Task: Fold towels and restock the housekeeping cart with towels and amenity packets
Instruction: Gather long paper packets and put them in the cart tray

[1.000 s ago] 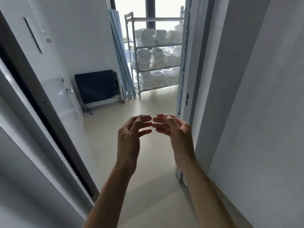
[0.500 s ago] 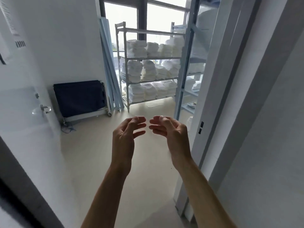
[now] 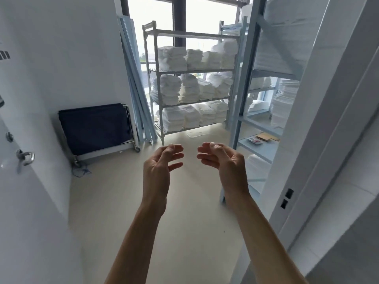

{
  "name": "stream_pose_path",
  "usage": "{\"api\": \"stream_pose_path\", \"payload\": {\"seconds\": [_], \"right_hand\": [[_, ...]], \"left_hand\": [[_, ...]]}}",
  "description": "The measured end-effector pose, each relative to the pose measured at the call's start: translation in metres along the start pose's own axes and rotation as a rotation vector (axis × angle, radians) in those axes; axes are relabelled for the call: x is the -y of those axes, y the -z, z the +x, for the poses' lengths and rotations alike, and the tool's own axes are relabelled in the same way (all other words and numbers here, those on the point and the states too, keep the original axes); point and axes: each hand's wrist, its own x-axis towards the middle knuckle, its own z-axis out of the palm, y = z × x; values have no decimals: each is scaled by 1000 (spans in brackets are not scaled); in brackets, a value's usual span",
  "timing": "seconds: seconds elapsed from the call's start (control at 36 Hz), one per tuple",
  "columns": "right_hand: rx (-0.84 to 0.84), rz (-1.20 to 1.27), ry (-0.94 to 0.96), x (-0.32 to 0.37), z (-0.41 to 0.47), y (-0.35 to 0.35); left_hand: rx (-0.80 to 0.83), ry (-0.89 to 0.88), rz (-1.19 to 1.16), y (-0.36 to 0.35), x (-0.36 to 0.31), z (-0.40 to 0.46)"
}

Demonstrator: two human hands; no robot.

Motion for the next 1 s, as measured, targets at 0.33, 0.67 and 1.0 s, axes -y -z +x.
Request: {"api": "stream_pose_path", "payload": {"seconds": [0.33,0.67,1.0], "right_hand": [[23,88,-56,-44,199,-6],[3,57,-88,-129,349,-65],[-183,50,-140,-196,517,-138]], "left_hand": [[-82,20,21,-46,44,171],[-66,57,-35,-32,123,342],[45,171,-90,-18,179,552]]}}
